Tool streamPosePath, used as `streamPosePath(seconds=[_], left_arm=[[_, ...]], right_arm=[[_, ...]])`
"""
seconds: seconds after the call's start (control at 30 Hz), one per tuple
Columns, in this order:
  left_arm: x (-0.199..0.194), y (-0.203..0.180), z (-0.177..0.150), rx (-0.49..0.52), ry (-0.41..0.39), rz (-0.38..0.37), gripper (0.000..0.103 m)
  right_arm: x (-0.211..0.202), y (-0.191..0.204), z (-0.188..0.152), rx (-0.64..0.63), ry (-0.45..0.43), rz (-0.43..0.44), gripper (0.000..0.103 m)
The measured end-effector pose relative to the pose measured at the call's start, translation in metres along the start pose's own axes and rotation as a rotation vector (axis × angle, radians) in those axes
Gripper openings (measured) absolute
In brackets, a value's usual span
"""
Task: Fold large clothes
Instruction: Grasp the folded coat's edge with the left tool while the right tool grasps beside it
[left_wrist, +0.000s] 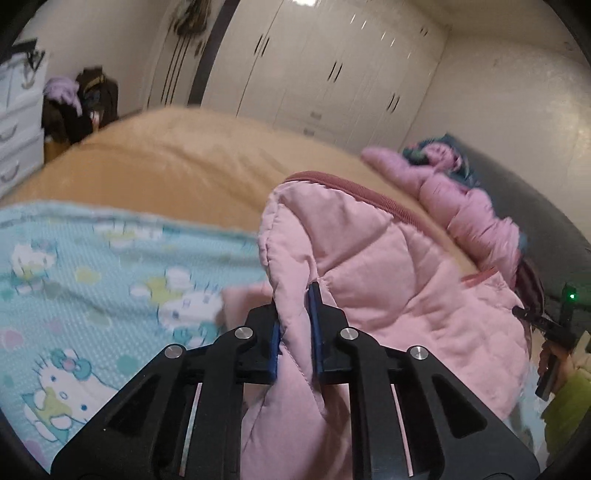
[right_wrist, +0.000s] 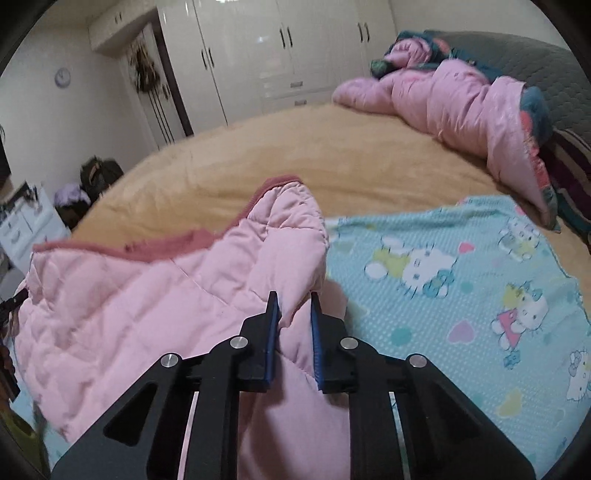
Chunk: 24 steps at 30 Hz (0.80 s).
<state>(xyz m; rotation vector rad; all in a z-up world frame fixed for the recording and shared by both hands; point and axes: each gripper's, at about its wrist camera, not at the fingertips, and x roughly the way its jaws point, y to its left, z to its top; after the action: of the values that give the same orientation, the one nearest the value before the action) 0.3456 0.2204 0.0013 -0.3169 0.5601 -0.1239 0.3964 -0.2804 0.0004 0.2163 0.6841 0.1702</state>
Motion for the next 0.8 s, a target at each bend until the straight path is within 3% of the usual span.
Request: streamPosePath(seconds=[0.17, 0.5, 0.8], left_arm=[[-0.011, -0.021, 0.024, 0.026, -0.048, 0.027, 0.006], [0.016, -0.019, 0.049, 0.047, 0.034, 0.118, 0.006], [0.068, 0.001, 0.025, 0.06, 0.178, 0.239, 0.007]], right_arm=[[-0.004, -0.005, 0.027, 0.016, -0.042, 0.026, 0.014], [-0.005, 0.002, 0.064, 0.074, -0.115, 0.078, 0.014], [0.04, -0.025, 0.032, 0.1, 0.039, -0.036, 0.014]])
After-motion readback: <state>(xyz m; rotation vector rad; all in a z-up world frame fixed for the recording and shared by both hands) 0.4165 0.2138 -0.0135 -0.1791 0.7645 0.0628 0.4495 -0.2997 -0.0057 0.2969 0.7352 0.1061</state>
